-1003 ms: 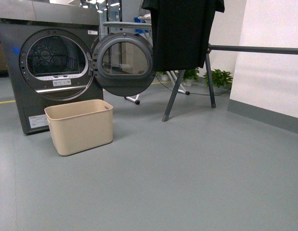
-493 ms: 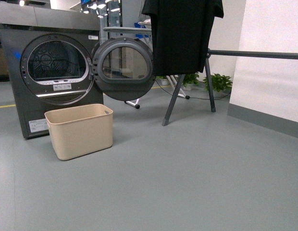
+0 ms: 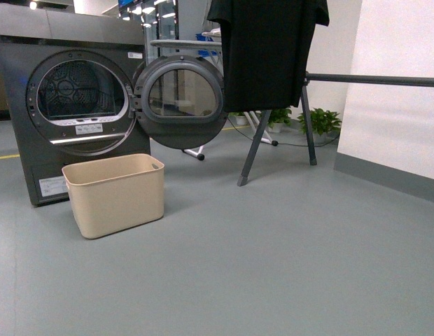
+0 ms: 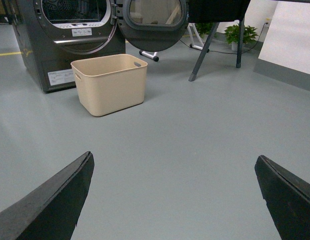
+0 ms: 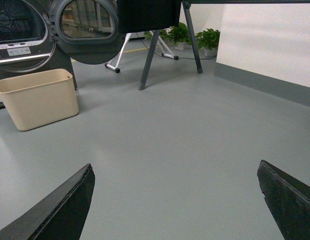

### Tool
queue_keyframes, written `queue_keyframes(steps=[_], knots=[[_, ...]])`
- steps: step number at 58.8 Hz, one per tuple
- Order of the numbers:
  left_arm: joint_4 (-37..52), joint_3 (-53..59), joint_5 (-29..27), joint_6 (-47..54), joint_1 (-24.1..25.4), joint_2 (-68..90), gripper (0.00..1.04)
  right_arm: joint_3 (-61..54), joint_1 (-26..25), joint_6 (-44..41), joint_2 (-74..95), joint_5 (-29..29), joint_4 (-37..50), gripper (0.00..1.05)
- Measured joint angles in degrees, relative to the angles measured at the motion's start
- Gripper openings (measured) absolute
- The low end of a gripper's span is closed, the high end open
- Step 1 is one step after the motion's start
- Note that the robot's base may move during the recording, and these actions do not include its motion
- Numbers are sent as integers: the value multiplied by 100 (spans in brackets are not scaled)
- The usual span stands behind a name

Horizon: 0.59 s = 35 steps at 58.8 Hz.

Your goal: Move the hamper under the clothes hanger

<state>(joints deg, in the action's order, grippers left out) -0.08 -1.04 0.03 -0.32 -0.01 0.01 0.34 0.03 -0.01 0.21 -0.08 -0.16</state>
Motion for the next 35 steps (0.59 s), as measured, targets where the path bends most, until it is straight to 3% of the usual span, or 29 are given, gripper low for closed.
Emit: queue_keyframes(steps=[35], knots=[[0,0,0,0,0,7,98,0,0,0,2,0,0,97]])
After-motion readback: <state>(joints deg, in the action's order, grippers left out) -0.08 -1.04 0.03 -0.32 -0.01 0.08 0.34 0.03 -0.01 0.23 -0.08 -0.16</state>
